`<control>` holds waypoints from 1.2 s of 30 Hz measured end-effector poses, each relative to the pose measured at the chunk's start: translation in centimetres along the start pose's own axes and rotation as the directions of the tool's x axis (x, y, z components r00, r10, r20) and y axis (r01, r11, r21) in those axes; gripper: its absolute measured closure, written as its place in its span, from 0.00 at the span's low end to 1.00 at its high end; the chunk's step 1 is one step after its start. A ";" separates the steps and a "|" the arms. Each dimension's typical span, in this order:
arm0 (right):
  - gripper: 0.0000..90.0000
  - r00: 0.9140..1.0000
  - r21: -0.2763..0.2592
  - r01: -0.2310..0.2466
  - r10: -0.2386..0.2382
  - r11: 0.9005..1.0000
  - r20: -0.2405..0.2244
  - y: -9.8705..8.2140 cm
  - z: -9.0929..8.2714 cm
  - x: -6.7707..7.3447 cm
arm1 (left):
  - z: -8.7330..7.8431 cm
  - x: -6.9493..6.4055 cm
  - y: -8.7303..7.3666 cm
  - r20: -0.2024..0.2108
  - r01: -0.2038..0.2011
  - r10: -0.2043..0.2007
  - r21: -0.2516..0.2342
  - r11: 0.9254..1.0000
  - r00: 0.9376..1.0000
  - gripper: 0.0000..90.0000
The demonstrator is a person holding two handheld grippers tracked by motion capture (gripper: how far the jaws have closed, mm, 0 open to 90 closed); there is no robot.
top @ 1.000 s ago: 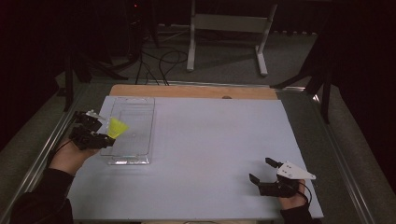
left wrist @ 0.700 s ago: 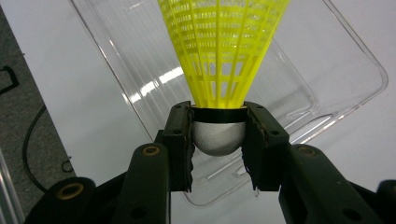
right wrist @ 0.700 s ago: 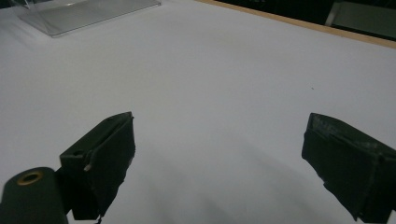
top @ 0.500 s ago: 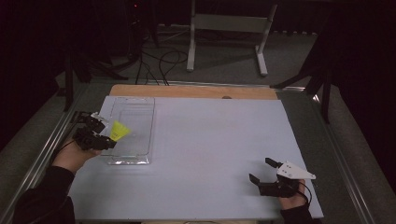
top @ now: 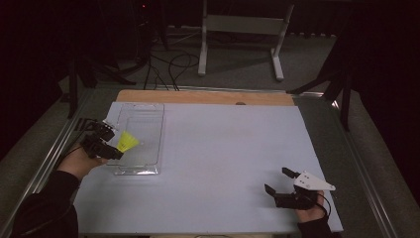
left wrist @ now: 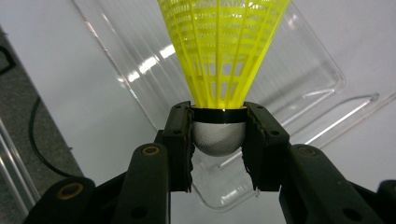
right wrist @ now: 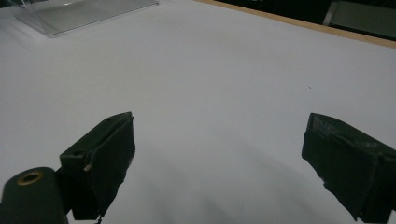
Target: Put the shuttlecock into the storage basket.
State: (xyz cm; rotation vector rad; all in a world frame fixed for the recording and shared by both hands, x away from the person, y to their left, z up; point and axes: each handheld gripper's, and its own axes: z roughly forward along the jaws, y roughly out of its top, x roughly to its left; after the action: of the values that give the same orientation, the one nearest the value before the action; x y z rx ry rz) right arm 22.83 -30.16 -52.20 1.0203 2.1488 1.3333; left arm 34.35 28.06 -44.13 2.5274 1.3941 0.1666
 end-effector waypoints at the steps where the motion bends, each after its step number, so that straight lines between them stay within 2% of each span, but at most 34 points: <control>1: 0.11 1.000 0.000 0.000 0.000 1.000 0.000 0.0 0.0 0.0 | 0.0 0.0 0.0 0.000 0.000 0.000 0.000 1.000 1.000 0.73; 5: 0.11 1.000 -0.002 0.002 -0.002 1.000 -0.001 0.0 0.0 0.1 | 0.2 -0.2 0.3 -0.013 -0.025 0.025 0.029 0.999 1.000 0.73; 6: 0.11 1.000 0.000 0.002 -0.002 1.000 0.000 0.0 0.0 0.0 | 0.2 -0.2 0.4 0.006 -0.034 0.033 0.038 0.999 0.999 0.73; 8: 0.11 1.000 0.000 -0.001 0.001 1.000 -0.002 0.0 0.0 0.0 | 0.3 -0.2 0.5 -0.002 -0.039 0.039 0.057 0.998 0.999 0.73; 12: 0.11 1.000 -0.001 0.003 -0.003 1.000 -0.001 0.0 0.0 0.0 | 0.5 -0.1 0.7 -0.007 -0.024 0.025 0.068 0.997 1.000 0.72; 17: 0.11 1.000 0.000 0.002 -0.002 1.000 0.000 0.0 0.0 0.0 | 0.7 -0.1 0.9 -0.006 -0.028 0.028 0.083 0.996 1.000 0.72; 20: 0.11 1.000 0.000 0.001 -0.001 1.000 -0.001 0.0 0.0 0.0 | 0.5 0.0 1.0 -0.004 -0.017 0.017 0.072 0.997 1.000 0.71; 26: 0.11 1.000 -0.002 0.001 -0.001 1.000 -0.002 0.0 0.0 0.0 | -0.5 -0.3 1.4 0.000 -0.027 0.027 0.046 0.999 1.000 0.53; 29: 0.11 1.000 0.000 0.001 -0.001 1.000 -0.001 0.0 0.0 0.0 | -0.8 -0.4 1.6 -0.001 -0.029 0.029 0.036 0.999 1.000 0.48; 31: 0.11 1.000 0.000 0.002 -0.002 1.000 0.001 0.0 0.0 0.0 | -1.1 -0.5 1.8 -0.010 -0.025 0.025 0.032 0.999 1.000 0.40; 36: 0.11 1.000 -0.003 0.002 -0.002 1.000 0.001 0.0 -0.1 0.0 | -1.5 -0.8 2.0 -0.024 -0.015 0.015 0.013 1.000 1.000 0.27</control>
State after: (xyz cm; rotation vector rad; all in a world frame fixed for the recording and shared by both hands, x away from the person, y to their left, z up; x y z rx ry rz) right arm 22.81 -30.19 -52.14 1.0175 2.1461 1.3350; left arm 35.19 26.64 -42.16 2.5555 1.3900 0.1925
